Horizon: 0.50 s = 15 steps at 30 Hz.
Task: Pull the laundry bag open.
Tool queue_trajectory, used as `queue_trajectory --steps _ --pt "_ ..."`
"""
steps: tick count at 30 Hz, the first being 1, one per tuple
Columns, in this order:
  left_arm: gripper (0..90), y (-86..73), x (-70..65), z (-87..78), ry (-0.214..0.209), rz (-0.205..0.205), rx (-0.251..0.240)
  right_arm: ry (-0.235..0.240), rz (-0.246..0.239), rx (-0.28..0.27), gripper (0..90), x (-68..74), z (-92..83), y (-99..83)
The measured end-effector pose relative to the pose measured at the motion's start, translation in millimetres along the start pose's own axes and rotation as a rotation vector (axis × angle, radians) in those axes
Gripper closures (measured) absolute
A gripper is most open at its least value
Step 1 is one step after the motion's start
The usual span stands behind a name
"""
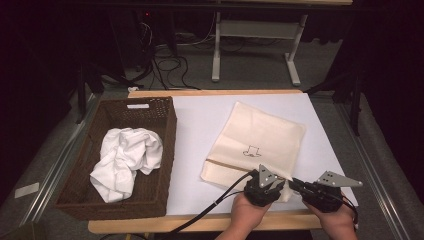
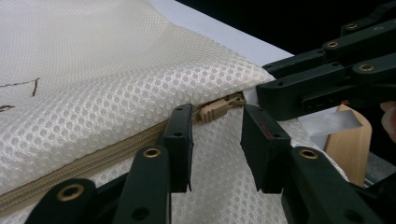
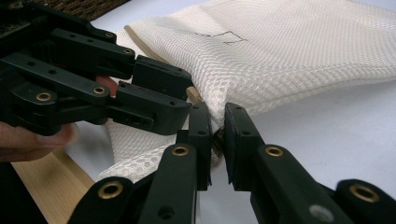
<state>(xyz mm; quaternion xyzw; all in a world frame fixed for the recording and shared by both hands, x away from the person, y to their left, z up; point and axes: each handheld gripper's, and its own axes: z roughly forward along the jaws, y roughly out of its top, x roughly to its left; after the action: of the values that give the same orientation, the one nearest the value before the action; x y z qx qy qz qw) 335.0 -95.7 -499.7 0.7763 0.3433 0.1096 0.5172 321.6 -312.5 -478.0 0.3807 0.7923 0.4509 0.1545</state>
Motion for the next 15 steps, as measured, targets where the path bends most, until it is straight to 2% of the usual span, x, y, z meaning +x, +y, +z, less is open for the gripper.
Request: queue_trajectory --steps 2,5,10,15 --pt "75.5 0.5 0.2 -2.0 -0.004 0.004 -0.008 0.003 0.0 -0.004 83.3 -0.5 -0.1 0.2" --pt "78.9 0.4 -1.7 -3.3 -0.013 0.012 -0.01 0.006 -0.005 -0.008 83.3 -0.2 0.5 0.9" --pt "83.6 -0.1 -5.1 -3.5 -0.023 0.017 -0.022 0.006 -0.001 -0.007 83.3 0.4 1.0 1.1" --pt "82.4 -2.1 -5.4 0.5 -0.015 0.008 -0.023 0.008 0.0 -0.01 83.3 0.7 1.2 1.3"
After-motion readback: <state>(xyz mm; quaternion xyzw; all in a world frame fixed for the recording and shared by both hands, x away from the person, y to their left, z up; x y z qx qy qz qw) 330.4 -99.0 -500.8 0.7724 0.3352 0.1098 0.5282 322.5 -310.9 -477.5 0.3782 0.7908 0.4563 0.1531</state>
